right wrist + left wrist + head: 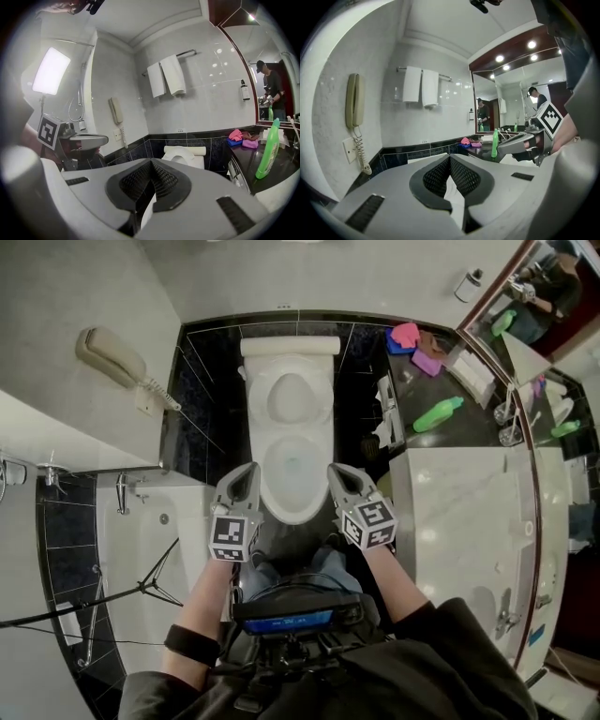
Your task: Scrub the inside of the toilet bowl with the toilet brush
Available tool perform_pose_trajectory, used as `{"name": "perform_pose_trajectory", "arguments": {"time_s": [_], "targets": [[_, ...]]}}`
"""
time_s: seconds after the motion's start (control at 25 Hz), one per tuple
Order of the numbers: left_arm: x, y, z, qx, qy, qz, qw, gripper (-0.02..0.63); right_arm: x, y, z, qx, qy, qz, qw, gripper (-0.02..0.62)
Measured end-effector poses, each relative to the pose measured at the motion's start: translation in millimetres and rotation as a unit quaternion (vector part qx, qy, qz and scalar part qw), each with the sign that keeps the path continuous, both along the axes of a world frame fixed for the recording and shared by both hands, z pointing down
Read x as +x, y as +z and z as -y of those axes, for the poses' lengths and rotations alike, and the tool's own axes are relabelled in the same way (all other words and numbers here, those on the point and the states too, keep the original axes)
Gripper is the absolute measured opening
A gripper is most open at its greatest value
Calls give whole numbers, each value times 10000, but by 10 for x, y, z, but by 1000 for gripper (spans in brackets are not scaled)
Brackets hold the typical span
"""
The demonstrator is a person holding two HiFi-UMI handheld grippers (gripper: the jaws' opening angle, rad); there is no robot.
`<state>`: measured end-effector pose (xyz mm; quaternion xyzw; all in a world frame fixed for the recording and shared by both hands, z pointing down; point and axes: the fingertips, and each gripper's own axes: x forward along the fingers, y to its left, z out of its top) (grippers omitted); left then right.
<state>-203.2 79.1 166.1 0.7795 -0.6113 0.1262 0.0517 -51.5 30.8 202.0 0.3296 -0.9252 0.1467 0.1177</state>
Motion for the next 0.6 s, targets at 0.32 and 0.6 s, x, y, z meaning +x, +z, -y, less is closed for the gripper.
{"name": "perform_pose_trajectory", "arguments": {"time_s": [0.32,0.6], "targets": [[-246,46,-160,-39,-246,-86,9997,2,-145,-16,-85,-49,-74,-102,9999,0],[-320,67,-205,-97,-295,-175,9994,0,-215,18,-97,-123,-108,-165,9997,0]]}}
